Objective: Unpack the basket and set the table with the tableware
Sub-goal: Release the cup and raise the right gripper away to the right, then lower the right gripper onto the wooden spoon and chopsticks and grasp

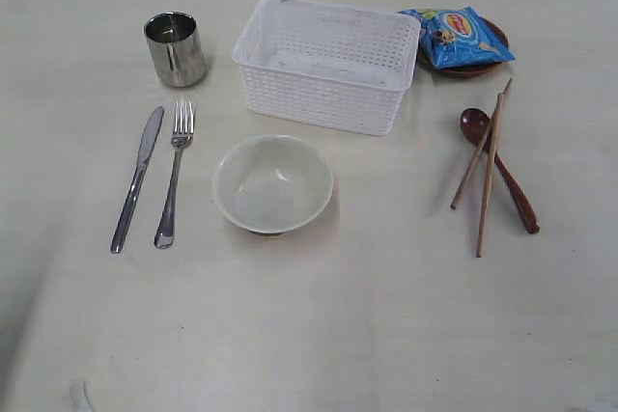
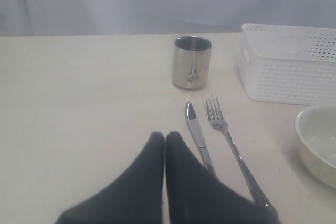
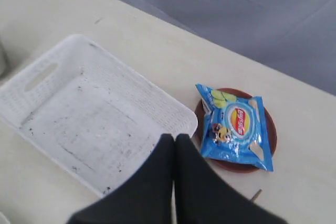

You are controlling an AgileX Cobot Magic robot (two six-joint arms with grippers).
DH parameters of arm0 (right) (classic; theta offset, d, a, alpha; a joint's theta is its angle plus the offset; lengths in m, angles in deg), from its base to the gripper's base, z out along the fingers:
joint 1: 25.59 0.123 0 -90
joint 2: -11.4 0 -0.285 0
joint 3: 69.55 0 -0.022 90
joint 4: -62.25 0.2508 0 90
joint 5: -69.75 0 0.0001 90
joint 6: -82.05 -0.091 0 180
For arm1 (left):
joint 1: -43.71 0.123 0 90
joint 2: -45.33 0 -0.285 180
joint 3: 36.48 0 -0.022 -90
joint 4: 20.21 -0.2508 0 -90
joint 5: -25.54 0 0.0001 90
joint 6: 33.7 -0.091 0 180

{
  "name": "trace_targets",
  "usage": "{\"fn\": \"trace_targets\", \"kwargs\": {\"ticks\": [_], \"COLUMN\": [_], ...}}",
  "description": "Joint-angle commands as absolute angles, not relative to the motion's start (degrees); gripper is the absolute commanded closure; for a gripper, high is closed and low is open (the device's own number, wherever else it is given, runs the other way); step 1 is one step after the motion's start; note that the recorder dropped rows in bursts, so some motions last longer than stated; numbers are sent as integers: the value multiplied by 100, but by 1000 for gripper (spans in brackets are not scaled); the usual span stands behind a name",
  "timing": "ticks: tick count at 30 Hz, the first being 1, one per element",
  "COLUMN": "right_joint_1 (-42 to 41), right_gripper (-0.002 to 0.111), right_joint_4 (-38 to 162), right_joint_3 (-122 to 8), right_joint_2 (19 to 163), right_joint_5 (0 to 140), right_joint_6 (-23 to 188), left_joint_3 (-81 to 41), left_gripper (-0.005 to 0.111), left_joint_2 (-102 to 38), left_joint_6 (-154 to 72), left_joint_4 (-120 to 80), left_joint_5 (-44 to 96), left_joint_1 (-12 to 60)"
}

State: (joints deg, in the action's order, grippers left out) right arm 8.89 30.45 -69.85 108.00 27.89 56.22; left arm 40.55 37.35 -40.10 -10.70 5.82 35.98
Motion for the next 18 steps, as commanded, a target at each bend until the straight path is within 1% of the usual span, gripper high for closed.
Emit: {"fn": "trace_targets", "kwargs": {"ticks": [1,5,7,8,10,14,18], "right_joint_1": [320,-214,-474,-765,-1116,-1598,-1748], "right_gripper": [109,109,109,109,109,109,109], "right_joint_4": [3724,4668,5387,6021,6183,6225,6373], "right_joint_3": [-6988,-7303,-7563,-7863,-8118,-7983,-7373], "right_joint_2": [11109,11492,11688,11919,12220,12630,12664], "right_joint_5": [3074,3064,2848,2398,1728,1146,1223], "right_joint_6": [6258,7265,7849,8276,8315,8143,8143], "left_joint_3": [4073,4073,4073,4073,4073,4073,4073], "left_gripper": [107,107,107,107,107,107,107], "left_joint_2": [3754,3754,3754,3754,3754,3754,3754], "left_joint_6": [-3994,-3994,-3994,-3994,-3994,-3994,-3994], "left_joint_4": [-1069,-1069,-1069,-1069,-1069,-1069,-1069], "left_joint_5": [592,592,592,592,592,592,592], "left_joint_1": [3554,3554,3554,3554,3554,3554,3554]}}
